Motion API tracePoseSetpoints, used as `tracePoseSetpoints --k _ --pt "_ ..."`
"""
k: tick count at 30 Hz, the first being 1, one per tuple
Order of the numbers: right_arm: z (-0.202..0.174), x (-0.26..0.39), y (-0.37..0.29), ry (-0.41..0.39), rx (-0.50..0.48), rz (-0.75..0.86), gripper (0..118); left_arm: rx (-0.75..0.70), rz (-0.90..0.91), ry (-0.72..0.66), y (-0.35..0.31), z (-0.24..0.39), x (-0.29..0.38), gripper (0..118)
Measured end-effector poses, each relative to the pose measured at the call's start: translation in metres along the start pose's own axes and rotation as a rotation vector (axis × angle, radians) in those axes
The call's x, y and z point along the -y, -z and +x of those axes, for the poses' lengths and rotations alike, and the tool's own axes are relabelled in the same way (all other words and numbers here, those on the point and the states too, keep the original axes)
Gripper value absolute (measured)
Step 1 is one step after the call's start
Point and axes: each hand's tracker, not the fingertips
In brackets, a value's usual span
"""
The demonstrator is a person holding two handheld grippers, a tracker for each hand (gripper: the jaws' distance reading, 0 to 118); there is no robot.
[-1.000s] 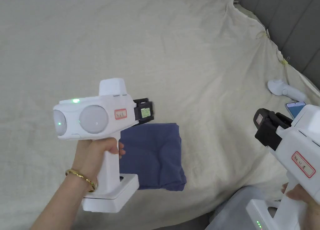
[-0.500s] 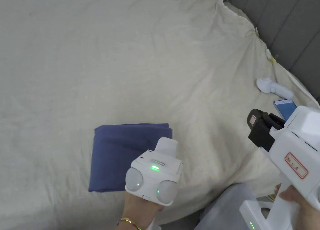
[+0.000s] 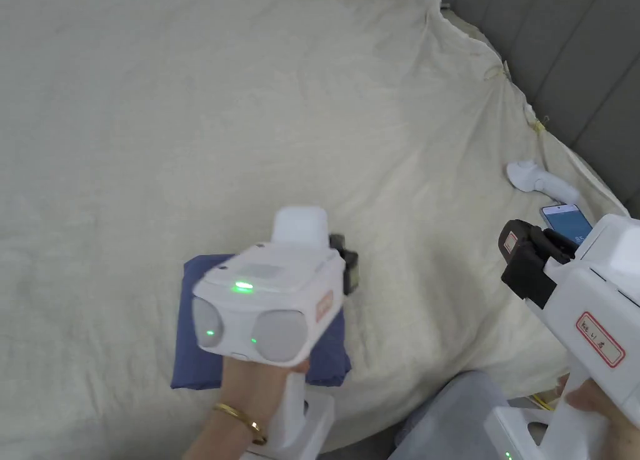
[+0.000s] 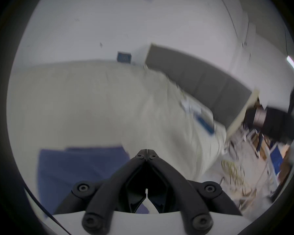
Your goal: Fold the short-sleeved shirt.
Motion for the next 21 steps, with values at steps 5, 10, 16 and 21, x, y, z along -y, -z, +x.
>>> tracePoseSetpoints --k 5,10,16,21 --pt "-0.04 -0.005 0.009 -0.074 -0.076 0.028 0 -0.232 0.22 0.034 -0.058 -0.051 -0.034 0" --pt "-0.094 0.007 0.033 -0.103 -0.187 0.02 0 -0.413 0.262 0.055 -0.101 -0.088 -0.025 0" --pt "-0.144 0.07 0.092 -0.148 -0.256 -0.105 0 -0.466 0.232 0.034 -0.124 -0.107 -0.007 0" --pt "-0.163 0.127 0.119 -0.191 -0.23 -0.239 0 -0.475 0.197 0.013 -0.128 -0.116 0.002 0"
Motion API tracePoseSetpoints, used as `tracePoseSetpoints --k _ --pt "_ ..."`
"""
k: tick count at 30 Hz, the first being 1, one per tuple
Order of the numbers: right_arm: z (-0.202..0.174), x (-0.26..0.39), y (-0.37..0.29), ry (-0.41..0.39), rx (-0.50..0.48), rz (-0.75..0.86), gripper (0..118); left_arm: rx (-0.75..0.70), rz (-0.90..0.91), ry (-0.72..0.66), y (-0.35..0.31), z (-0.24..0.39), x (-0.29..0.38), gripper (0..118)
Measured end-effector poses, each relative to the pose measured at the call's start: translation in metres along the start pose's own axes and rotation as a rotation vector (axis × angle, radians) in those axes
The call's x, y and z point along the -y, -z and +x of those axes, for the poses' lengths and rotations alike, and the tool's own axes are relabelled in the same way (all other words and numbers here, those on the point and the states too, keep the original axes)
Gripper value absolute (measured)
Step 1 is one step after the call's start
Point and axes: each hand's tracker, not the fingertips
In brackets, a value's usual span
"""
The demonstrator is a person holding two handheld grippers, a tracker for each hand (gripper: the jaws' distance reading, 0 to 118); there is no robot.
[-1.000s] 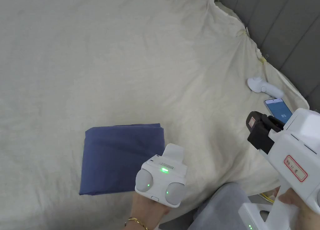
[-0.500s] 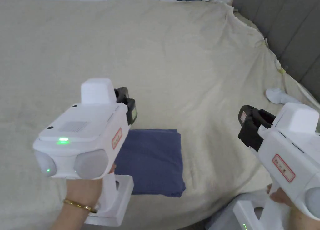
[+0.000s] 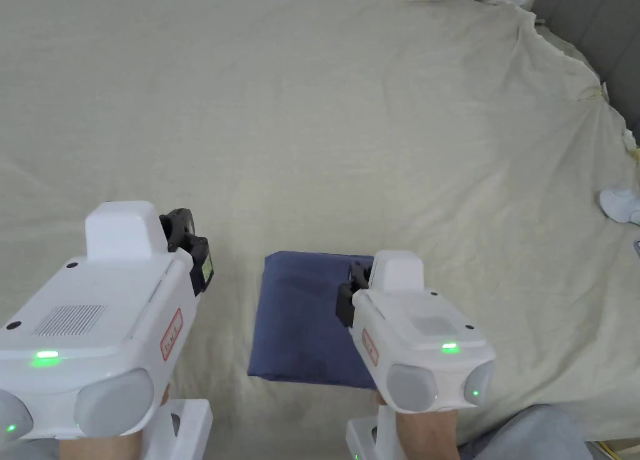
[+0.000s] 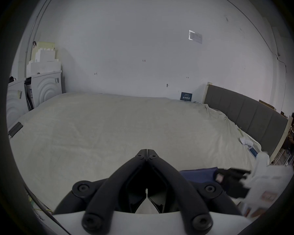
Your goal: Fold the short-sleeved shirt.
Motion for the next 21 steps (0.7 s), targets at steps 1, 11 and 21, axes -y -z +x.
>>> tracePoseSetpoints --k 1,11,21 --pt "-0.002 0.007 0.006 -0.001 0.003 -0.019 0 0.0 -0.007 -0.005 0.0 -0.001 0.001 0" --pt "-0.006 0.034 0.032 -0.021 0.038 -0.107 0 0.107 -0.12 -0.073 0.018 -0.019 -0.009 0" --pt "-0.002 0.03 0.029 -0.014 0.013 -0.122 0 0.597 -0.539 -0.432 0.108 -0.079 -0.014 117"
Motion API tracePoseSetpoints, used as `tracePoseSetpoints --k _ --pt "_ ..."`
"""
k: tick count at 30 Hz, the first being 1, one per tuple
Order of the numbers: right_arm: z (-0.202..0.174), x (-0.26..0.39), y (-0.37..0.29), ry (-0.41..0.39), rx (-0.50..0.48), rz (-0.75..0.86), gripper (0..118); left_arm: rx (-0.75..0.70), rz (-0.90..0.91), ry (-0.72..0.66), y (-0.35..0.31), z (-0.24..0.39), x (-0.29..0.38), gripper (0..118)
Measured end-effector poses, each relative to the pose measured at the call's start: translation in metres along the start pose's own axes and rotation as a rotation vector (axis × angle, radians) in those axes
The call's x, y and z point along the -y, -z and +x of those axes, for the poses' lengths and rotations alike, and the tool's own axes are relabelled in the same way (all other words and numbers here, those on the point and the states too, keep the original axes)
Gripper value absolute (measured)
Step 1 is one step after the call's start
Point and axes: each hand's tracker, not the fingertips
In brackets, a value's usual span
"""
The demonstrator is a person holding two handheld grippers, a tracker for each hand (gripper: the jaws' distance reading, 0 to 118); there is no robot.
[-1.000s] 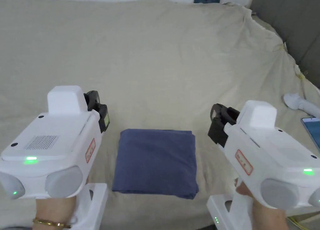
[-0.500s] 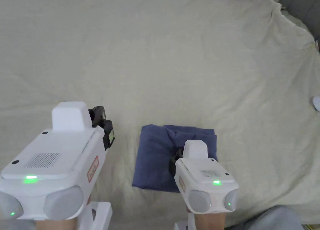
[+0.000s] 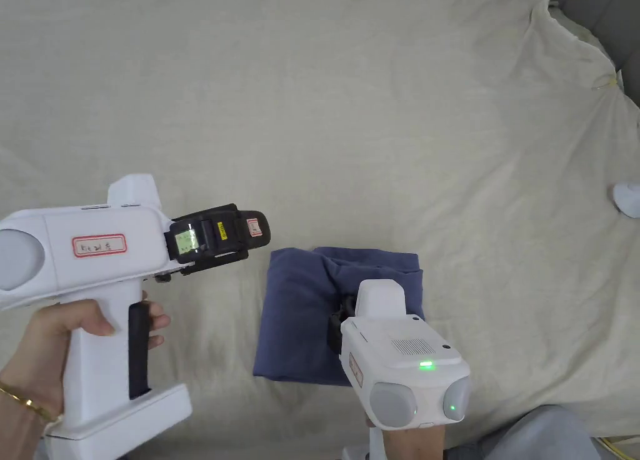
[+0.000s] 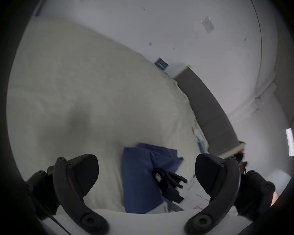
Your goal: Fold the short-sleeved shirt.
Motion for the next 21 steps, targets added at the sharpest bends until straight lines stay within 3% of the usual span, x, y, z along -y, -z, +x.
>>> tracePoseSetpoints --k 3,10,13,16,20,21 --pt "0.0 -0.001 0.0 0.007 -0.008 -0.007 0 0.106 -0.158 -0.106 0.021 -0.035 -0.005 117" --pt "0.0 -0.003 -0.001 0.01 -0.018 -0.015 0 0.066 -0.409 -0.116 0.073 -0.07 0.018 115" --pt "0.001 -0.004 -0.001 0.017 -0.022 -0.019 0 0.156 -0.348 -0.116 0.076 -0.064 0.018 116" --pt "0.002 -0.005 -0.001 0.036 -0.027 -0.022 0 0.16 -0.365 -0.165 0.091 -0.063 0.021 116" --pt "0.003 -0.005 -0.001 0.042 -0.034 -0.023 0 0.172 -0.38 -0.13 0.103 -0.052 0.021 114" --pt "0.004 -0.005 -0.001 0.042 -0.035 -0.023 0 0.168 -0.383 -0.128 0.105 -0.05 0.022 109"
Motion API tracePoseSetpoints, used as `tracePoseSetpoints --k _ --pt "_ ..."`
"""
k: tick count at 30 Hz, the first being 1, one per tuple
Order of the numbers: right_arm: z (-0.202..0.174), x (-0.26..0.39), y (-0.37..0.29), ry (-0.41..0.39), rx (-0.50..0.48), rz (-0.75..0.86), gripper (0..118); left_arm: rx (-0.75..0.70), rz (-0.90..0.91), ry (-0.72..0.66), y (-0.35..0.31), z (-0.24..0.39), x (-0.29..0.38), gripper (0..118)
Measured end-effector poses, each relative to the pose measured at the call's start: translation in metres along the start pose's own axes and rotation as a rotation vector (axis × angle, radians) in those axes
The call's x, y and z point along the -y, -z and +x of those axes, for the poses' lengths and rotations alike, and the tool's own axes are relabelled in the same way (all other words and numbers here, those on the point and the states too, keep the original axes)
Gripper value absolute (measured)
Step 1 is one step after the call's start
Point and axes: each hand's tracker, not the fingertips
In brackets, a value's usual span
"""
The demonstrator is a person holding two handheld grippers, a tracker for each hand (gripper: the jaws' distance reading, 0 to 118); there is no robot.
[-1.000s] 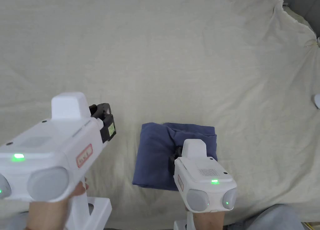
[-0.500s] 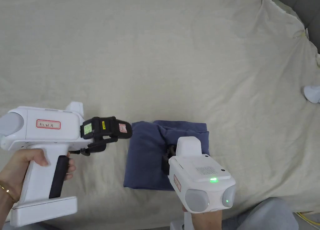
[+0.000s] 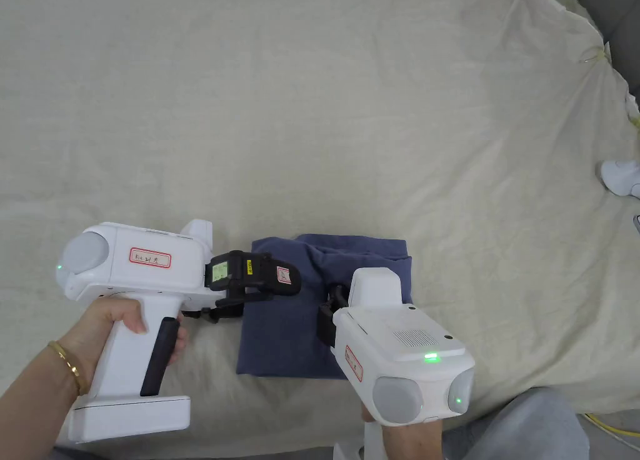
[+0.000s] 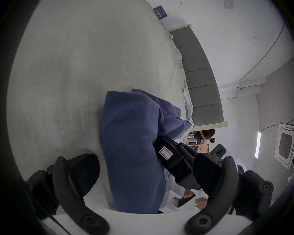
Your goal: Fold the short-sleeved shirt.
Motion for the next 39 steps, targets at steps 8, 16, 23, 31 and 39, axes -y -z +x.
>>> tracePoseSetpoints --k 8,16,23,31,39 --pt "0.008 -0.007 -0.011 0.052 -0.019 0.007 0 -0.094 0.016 -0.082 0.009 -0.004 -0.002 36" --pt "0.041 -0.051 -0.078 0.048 0.014 0.187 0 -0.309 0.015 -0.012 0.006 0.06 -0.005 23" --pt "0.063 -0.091 -0.141 0.009 0.027 0.354 0 -0.372 0.088 0.067 -0.049 0.112 -0.01 22" --pt "0.078 -0.101 -0.159 -0.025 0.041 0.407 0 -0.68 0.198 0.021 -0.186 0.076 -0.028 22" --pt "0.067 -0.099 -0.136 -0.004 0.063 0.338 0 -1.105 0.338 -0.167 -0.353 -0.001 -0.048 22"
